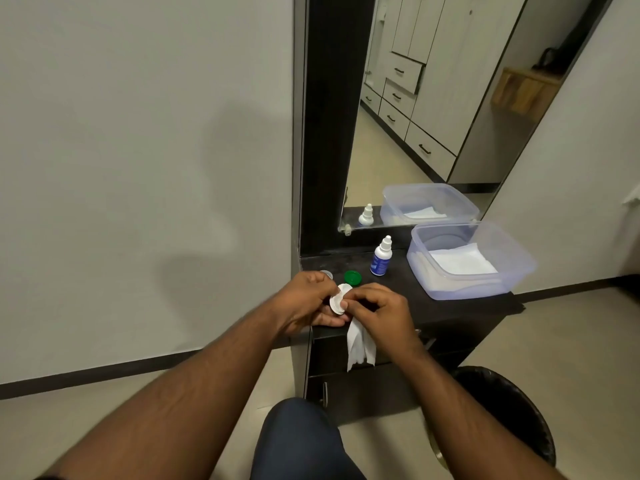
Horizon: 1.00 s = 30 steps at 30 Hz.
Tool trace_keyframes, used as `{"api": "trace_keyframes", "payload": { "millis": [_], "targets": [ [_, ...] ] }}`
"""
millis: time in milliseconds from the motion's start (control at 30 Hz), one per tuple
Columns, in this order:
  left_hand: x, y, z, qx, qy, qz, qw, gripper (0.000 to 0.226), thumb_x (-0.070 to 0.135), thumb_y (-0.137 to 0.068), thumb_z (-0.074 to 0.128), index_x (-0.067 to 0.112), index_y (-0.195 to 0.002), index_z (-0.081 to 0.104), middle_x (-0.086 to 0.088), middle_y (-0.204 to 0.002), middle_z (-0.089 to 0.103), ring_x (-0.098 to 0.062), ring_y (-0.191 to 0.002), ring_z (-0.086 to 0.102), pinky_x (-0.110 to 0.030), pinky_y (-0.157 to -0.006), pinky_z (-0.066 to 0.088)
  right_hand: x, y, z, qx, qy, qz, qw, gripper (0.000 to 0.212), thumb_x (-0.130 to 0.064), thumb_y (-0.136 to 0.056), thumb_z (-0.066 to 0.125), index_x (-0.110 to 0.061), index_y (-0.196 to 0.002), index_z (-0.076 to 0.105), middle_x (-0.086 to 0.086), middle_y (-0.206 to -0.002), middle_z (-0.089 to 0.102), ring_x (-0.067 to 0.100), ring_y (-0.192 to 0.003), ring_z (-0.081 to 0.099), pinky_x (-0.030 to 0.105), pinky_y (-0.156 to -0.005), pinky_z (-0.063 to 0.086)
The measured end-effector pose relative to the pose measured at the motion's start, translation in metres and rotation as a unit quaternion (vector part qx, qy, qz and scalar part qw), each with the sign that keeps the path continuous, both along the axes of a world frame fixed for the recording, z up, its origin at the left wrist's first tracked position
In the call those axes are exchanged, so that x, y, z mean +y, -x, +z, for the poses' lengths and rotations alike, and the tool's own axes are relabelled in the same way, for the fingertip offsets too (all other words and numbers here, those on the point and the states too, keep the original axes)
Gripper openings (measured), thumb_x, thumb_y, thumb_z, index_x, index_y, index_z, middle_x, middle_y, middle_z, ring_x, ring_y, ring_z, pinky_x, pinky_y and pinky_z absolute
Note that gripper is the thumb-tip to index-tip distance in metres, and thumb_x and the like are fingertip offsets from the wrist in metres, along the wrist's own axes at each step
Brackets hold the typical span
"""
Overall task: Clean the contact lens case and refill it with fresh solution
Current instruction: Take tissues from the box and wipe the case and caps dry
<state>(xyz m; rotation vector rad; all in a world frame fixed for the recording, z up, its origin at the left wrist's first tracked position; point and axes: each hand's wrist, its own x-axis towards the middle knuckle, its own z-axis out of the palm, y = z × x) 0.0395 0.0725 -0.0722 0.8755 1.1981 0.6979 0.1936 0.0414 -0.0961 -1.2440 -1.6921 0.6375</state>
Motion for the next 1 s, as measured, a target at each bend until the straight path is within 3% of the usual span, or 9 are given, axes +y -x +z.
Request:
{"api": "trace_keyframes", "payload": {
  "millis": [200,333,433,533,600,700,733,800,1000],
  "targets": [
    [0.010,0.003,0.003,0.024,0.028,-0.049,0.998,0.019,0.009,-0.093,0.057,-0.002,-0.108,0.061,-0.021,-0.082,0.072,-0.028,-0.072,0.073,-0.033,-0.060,0.061,0.005,-0.015,0.005,-0.166,-0.050,0.103,0.979,0.019,-0.011,-0.083,0.069,-0.009,-0.101,0.074,-0.001,-0.091,0.063,0.003,-0.084,0.060,0.010,-0.077,0.044],
    [0.014,0.005,0.000,0.016,0.038,-0.053,0.998,0.014,0.008,-0.092,0.059,-0.001,-0.101,0.063,-0.022,-0.082,0.072,-0.028,-0.071,0.072,-0.033,-0.060,0.062,0.006,-0.012,0.016,-0.342,-0.078,0.147,0.925,0.020,-0.012,-0.088,0.061,-0.009,-0.106,0.070,0.009,-0.098,0.059,0.019,-0.091,0.055,0.028,-0.077,0.046],
    [0.017,0.004,-0.004,0.025,0.041,-0.042,0.998,0.006,0.007,-0.091,0.060,0.003,-0.094,0.063,-0.020,-0.082,0.072,-0.028,-0.072,0.072,-0.035,-0.062,0.062,0.000,-0.003,0.024,-0.444,-0.049,0.137,0.884,0.027,-0.015,-0.093,0.052,-0.013,-0.118,0.062,0.008,-0.112,0.054,0.019,-0.104,0.047,0.028,-0.083,0.040],
    [0.019,0.005,-0.009,0.025,0.045,-0.028,0.998,0.003,0.006,-0.090,0.061,0.003,-0.090,0.062,-0.019,-0.080,0.071,-0.027,-0.071,0.072,-0.039,-0.066,0.062,-0.008,0.020,0.022,-0.446,0.014,0.072,0.892,0.031,-0.013,-0.093,0.051,-0.011,-0.123,0.058,0.009,-0.119,0.052,0.022,-0.109,0.046,0.029,-0.087,0.040],
    [0.017,0.004,-0.012,0.011,0.036,-0.020,0.999,0.005,0.002,-0.090,0.058,0.003,-0.085,0.059,-0.017,-0.073,0.069,-0.023,-0.062,0.070,-0.036,-0.062,0.062,-0.007,0.033,0.020,-0.363,0.101,0.005,0.926,0.030,-0.014,-0.092,0.054,-0.009,-0.122,0.060,0.011,-0.118,0.054,0.021,-0.108,0.050,0.023,-0.088,0.041],
    [0.012,0.004,-0.011,-0.007,0.016,-0.005,1.000,0.013,-0.002,-0.091,0.053,0.004,-0.080,0.056,-0.012,-0.061,0.064,-0.016,-0.050,0.065,-0.030,-0.051,0.060,-0.008,0.038,0.015,-0.084,0.192,-0.049,0.977,0.018,-0.009,-0.091,0.057,-0.004,-0.102,0.071,0.009,-0.096,0.067,0.012,-0.081,0.059,0.009,-0.069,0.041],
    [0.010,0.004,-0.011,-0.013,0.016,-0.005,1.000,0.011,-0.002,-0.091,0.053,0.003,-0.082,0.056,-0.013,-0.064,0.066,-0.017,-0.052,0.066,-0.032,-0.053,0.060,-0.011,0.036,0.017,0.047,0.234,-0.052,0.970,0.015,-0.006,-0.090,0.059,-0.003,-0.094,0.073,0.008,-0.088,0.071,0.013,-0.075,0.064,0.014,-0.068,0.045],
    [0.007,0.006,-0.009,-0.032,0.027,-0.009,0.999,0.005,0.000,-0.093,0.052,0.001,-0.090,0.057,-0.016,-0.071,0.071,-0.022,-0.063,0.070,-0.034,-0.058,0.061,-0.019,0.029,0.021,0.292,0.300,-0.051,0.907,0.013,-0.001,-0.088,0.060,-0.003,-0.088,0.073,0.012,-0.086,0.074,0.020,-0.074,0.071,0.027,-0.069,0.055],
    [-0.001,0.007,0.001,-0.108,0.030,-0.001,0.994,0.008,0.012,-0.101,0.042,0.011,-0.104,0.049,-0.025,-0.105,0.070,-0.037,-0.091,0.070,-0.045,-0.074,0.060,-0.018,-0.004,0.025,0.449,0.231,-0.080,0.859,0.013,-0.004,-0.089,0.058,-0.010,-0.093,0.069,0.002,-0.083,0.075,0.018,-0.073,0.066,0.028,-0.066,0.057]
  ]
}}
